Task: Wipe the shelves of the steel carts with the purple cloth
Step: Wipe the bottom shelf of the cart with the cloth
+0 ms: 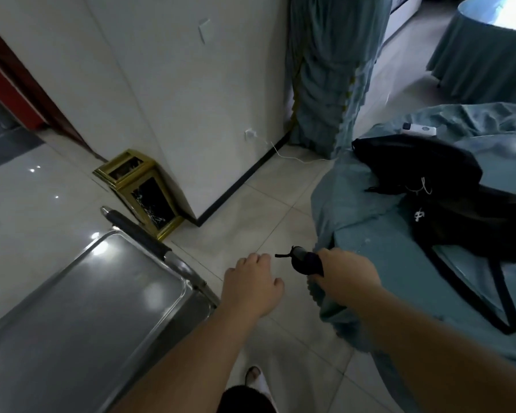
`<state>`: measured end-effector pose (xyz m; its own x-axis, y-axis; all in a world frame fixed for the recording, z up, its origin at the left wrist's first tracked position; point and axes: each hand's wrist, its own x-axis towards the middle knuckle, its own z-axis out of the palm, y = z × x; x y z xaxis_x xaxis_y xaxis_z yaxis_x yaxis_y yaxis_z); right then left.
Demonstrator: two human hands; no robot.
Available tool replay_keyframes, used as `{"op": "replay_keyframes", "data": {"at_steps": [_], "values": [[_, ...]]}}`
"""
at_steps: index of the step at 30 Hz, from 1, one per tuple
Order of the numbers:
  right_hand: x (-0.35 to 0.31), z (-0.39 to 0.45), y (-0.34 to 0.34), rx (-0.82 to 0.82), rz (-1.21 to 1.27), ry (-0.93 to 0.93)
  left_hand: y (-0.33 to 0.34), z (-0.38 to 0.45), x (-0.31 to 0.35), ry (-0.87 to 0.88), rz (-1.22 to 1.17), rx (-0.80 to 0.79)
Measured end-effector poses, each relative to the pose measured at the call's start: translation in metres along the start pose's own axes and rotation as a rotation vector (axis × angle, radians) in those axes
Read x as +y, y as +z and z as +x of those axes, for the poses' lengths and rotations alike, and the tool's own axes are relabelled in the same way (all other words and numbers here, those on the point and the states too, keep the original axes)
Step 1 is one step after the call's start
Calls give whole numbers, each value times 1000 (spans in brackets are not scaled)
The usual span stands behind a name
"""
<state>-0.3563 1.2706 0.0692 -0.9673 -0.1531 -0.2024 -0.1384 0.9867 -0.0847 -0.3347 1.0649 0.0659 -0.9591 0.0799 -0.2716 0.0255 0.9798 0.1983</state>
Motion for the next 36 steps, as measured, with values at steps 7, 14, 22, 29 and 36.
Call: {"op": "replay_keyframes", "data": {"at_steps": [7,14,22,29,36], "values": [[6,129,-2,-57,-52,52,-23,134,-34,21,8,-49],[-19,254,-37,-87,-70,34,-71,244,-91,8,13,-52],[-70,411,-64,-167,-133,-147,-89,336,-164,-220,-47,-39],[-129,571,-75,-161,-230,-490,-117,418,-228,-537,-133,18],[-219,671,-94,-179,-305,-798,-150,428,-269,-826,-214,99]]}}
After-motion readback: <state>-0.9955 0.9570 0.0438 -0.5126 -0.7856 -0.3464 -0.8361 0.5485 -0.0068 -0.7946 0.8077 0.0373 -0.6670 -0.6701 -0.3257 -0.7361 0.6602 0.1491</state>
